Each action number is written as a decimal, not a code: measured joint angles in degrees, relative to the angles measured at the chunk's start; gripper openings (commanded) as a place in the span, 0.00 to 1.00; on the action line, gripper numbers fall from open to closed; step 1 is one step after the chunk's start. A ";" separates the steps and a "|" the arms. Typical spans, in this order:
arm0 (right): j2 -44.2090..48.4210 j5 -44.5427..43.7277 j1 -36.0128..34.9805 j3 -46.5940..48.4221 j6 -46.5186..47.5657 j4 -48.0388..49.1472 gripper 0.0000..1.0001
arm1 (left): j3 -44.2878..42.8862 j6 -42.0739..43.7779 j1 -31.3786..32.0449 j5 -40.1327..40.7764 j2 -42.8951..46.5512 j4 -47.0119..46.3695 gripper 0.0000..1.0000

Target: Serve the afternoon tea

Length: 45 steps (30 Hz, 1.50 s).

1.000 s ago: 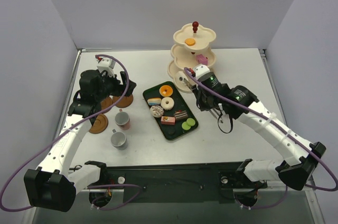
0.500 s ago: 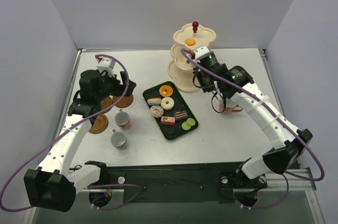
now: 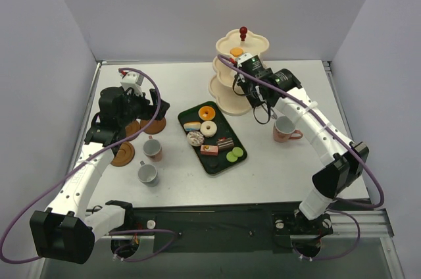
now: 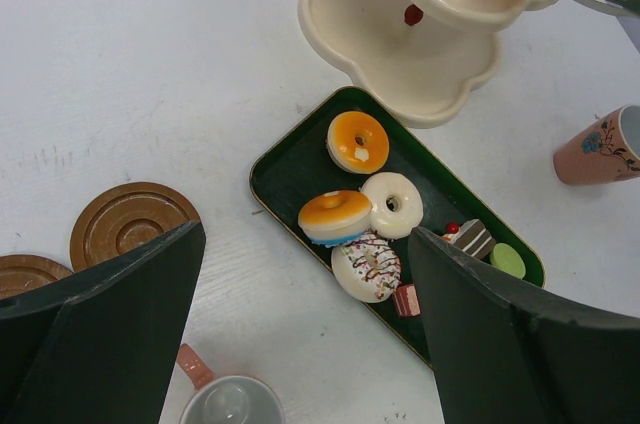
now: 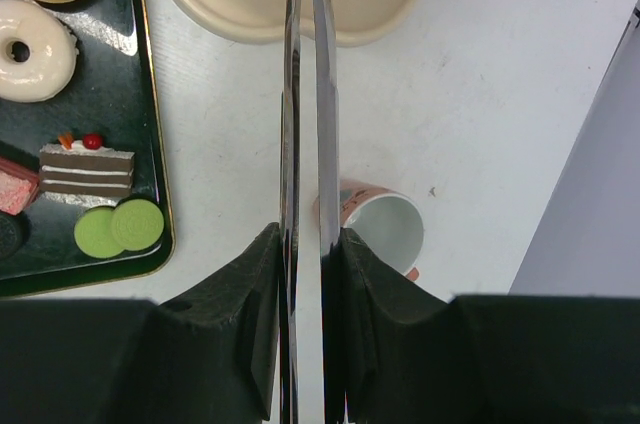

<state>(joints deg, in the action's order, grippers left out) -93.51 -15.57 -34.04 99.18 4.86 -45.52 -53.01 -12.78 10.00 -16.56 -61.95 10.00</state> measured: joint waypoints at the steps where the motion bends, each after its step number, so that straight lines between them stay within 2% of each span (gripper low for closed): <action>1: -0.79 0.02 0.00 0.46 0.20 -0.07 0.00 | 0.00 0.00 0.00 -0.02 0.00 0.00 0.94; 12: -6.67 -2.08 0.26 3.85 1.68 -0.13 0.00 | 0.00 -0.02 -0.04 -0.22 0.00 0.00 0.94; 20: -8.61 -4.96 0.26 4.39 2.21 0.07 0.29 | 0.00 -0.02 -0.13 -0.22 0.00 0.00 0.94; 26: -8.61 -5.03 0.26 5.40 2.49 0.04 0.40 | 0.00 -0.02 -0.35 -0.24 0.00 0.00 0.94; 38: -8.04 -3.30 -0.24 5.25 2.10 0.11 0.41 | 0.00 -0.02 -0.35 -0.24 0.00 0.00 0.94; 45: -1.03 -2.54 -2.89 0.81 0.39 0.37 0.42 | 0.00 -0.02 -0.37 -0.22 0.00 -0.02 0.94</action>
<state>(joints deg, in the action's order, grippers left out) -94.54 -18.11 -36.93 99.98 5.26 -45.15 -53.01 -12.80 9.63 -16.78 -61.95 9.98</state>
